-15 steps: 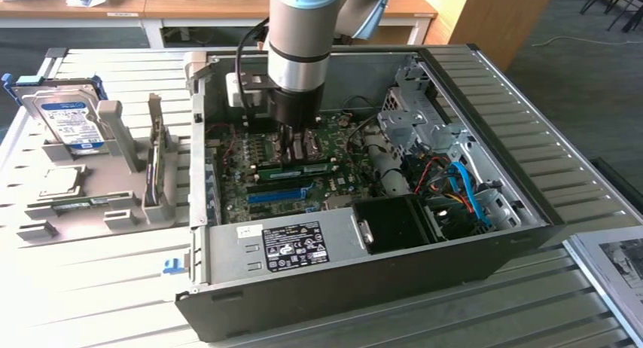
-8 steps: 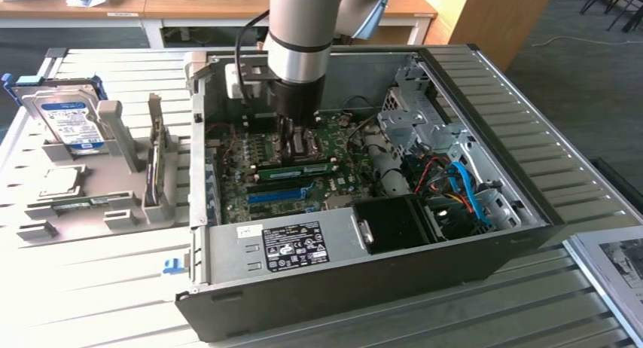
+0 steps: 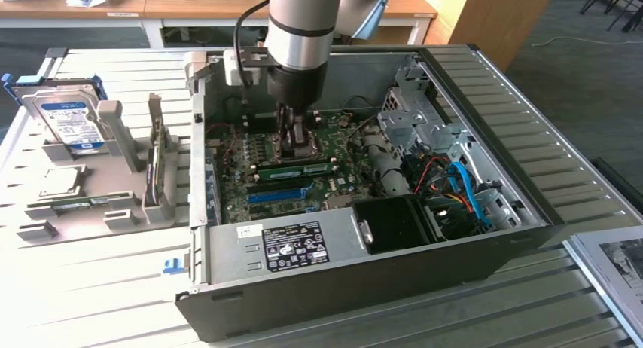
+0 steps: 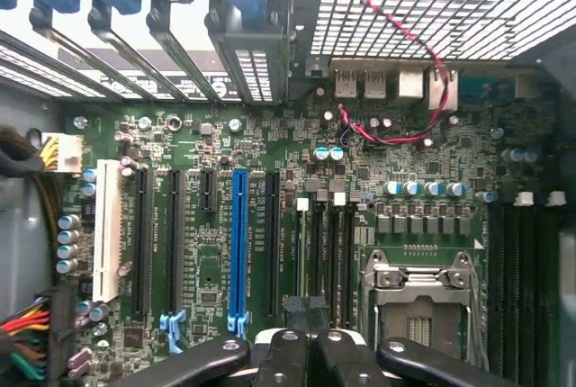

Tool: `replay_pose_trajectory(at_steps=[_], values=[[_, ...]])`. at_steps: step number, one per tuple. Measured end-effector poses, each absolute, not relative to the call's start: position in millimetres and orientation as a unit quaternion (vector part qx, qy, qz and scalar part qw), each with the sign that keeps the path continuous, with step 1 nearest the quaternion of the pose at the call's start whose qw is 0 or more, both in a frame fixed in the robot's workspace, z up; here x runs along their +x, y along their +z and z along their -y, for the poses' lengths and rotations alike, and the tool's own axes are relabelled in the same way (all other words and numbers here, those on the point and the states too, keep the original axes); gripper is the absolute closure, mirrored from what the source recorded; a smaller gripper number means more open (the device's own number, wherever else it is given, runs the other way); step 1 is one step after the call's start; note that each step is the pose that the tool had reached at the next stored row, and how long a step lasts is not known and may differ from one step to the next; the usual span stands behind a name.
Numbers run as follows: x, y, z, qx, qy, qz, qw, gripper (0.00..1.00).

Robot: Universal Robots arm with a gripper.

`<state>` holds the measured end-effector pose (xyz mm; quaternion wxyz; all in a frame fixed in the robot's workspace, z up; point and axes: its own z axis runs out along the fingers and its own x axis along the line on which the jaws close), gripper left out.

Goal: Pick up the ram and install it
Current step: 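Press down the ram until it locks into place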

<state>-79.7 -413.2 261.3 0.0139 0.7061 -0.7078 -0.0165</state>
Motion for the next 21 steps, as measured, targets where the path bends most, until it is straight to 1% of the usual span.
replay_pose_trajectory(at_steps=[21], values=[[-79.7, 309.0, 413.2, 0.706, -0.021, 0.708, 0.019, 0.90]])
